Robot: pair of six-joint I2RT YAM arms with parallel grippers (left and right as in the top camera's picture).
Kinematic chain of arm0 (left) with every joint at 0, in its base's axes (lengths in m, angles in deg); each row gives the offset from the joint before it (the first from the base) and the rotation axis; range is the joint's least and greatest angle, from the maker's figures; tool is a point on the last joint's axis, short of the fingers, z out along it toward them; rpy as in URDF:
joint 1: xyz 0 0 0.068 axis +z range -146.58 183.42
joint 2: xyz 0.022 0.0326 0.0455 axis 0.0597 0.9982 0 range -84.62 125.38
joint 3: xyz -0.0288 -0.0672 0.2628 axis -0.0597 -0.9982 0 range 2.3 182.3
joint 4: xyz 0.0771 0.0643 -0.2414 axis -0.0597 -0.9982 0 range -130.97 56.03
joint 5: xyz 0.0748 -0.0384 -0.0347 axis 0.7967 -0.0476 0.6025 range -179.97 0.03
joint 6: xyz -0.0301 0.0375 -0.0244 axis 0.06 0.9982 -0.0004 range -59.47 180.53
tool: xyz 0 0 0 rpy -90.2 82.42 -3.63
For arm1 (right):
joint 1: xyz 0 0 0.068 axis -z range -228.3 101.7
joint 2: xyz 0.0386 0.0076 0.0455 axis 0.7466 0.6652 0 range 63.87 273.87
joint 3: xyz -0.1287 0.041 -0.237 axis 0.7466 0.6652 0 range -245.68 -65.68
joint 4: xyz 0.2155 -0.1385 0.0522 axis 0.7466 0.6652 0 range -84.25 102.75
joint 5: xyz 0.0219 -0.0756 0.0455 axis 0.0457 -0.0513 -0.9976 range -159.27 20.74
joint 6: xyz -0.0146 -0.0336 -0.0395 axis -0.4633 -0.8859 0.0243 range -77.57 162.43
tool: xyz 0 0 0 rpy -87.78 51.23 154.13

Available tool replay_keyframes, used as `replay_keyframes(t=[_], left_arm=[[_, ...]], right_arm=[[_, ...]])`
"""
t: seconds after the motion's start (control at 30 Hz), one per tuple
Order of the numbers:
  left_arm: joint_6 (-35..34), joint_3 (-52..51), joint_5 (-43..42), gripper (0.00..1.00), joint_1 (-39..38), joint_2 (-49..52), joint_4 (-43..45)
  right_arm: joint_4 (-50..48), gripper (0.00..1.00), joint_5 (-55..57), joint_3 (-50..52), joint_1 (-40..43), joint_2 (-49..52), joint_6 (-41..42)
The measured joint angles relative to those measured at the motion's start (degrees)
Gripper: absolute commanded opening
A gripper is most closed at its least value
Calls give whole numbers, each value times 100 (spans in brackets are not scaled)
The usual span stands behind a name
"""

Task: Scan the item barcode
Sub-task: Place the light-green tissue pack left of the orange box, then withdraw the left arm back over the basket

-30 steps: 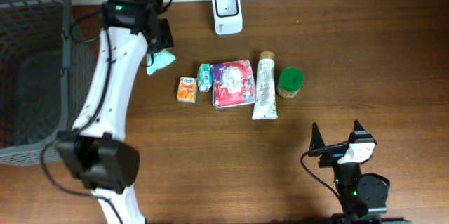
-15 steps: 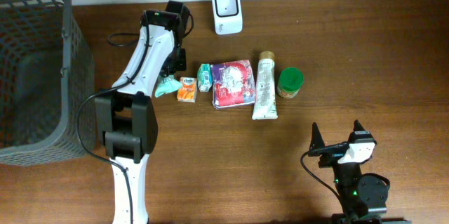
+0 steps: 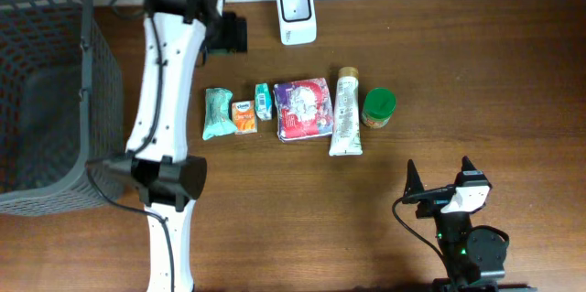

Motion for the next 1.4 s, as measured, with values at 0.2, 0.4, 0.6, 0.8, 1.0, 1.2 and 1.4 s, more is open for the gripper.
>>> replay_keyframes(t=[0.2,0.4,0.6,0.8,1.0,1.2,1.4], left_arm=[[26,625,-518,99,11,-697,-17],[92,450,-616,99,907,-1950,-20],[90,-822,-619,99,1858,-2608,76],[20,-855,-612,99,2234,-2608,671],[2,-857,-568,99,2302,-2608,522],[0,-857,-568,99,2302,-2608,400],[0,-857,-568,99,2302,-2608,400]], right_arm=[[-2,99,0,0,0,0,-4],[-2,99,0,0,0,0,-2],[-2,99,0,0,0,0,-2],[-2,99,0,0,0,0,0],[-2,99,0,0,0,0,-4],[-2,99,0,0,0,0,-2],[-2,99,0,0,0,0,0]])
